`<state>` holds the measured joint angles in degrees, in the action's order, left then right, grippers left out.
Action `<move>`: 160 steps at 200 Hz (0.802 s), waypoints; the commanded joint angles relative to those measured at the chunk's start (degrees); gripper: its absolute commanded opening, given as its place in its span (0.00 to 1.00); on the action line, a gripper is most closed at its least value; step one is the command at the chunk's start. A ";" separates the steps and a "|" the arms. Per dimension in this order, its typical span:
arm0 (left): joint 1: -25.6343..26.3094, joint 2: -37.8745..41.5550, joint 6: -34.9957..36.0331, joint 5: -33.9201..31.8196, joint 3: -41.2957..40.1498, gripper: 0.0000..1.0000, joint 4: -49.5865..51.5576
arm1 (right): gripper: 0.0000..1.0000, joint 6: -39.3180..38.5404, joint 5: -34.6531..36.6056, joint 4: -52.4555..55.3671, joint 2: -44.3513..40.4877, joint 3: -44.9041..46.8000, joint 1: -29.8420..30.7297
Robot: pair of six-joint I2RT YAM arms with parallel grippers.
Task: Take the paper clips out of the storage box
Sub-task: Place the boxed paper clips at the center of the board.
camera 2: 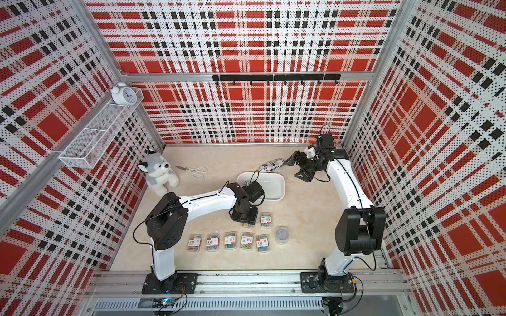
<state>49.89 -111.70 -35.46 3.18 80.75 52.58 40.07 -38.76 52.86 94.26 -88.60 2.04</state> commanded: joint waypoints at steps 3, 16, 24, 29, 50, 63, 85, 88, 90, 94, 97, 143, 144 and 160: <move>-0.14 -1.09 0.23 -0.88 0.73 0.28 0.95 | 0.86 -0.18 -0.23 -0.40 -1.09 -0.70 -0.72; -0.32 -1.38 0.14 -0.72 0.81 0.30 0.87 | 0.86 -0.26 -0.09 -0.24 -1.16 -0.70 -0.70; -0.32 -1.71 0.17 -0.69 1.08 0.31 0.94 | 0.86 -0.39 -0.05 -0.18 -1.18 -0.62 -0.81; -0.32 -2.02 0.21 -0.64 1.18 0.32 0.92 | 0.86 -0.38 0.11 -0.15 -1.18 -0.50 -0.78; -0.32 -2.93 -0.13 -0.41 1.94 0.38 1.00 | 0.86 -0.35 0.42 0.21 -1.23 -0.46 -0.81; -0.24 -3.33 -0.13 -0.28 2.21 0.42 1.04 | 0.86 -0.35 0.70 0.31 -1.30 -0.59 -0.81; -0.23 -3.94 -0.05 -0.29 2.26 0.53 1.04 | 0.86 -0.60 0.70 0.56 -1.21 -0.65 -0.93; -0.23 -3.96 -0.05 -0.28 2.30 0.55 1.08 | 0.86 -0.61 0.71 0.56 -1.20 -0.61 -0.98; -0.23 -3.99 -0.05 -0.37 2.30 0.56 1.11 | 0.86 -0.61 0.71 0.55 -1.25 -0.61 -0.99; -0.23 -3.98 -0.12 -0.40 2.28 0.58 1.13 | 0.86 -0.65 0.71 0.60 -1.29 -0.59 -0.99; -0.23 -3.97 -0.13 -0.43 2.30 0.59 1.13 | 0.86 -0.62 0.73 0.66 -1.35 -0.53 -0.99; -0.27 -4.36 -0.03 -0.03 2.39 0.66 1.30 | 0.86 -0.61 0.74 0.66 -1.40 -0.26 -1.25; -0.30 -4.34 -0.04 -0.02 2.44 0.66 1.30 | 0.86 -0.61 0.77 0.66 -1.42 -0.26 -1.25; -0.32 -4.36 -0.09 -0.02 2.57 0.66 1.32 | 0.86 -0.60 0.71 0.66 -1.40 -0.10 -1.20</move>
<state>49.80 -114.72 -35.70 2.74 82.04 52.75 40.05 -38.50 53.17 94.26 -88.60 1.37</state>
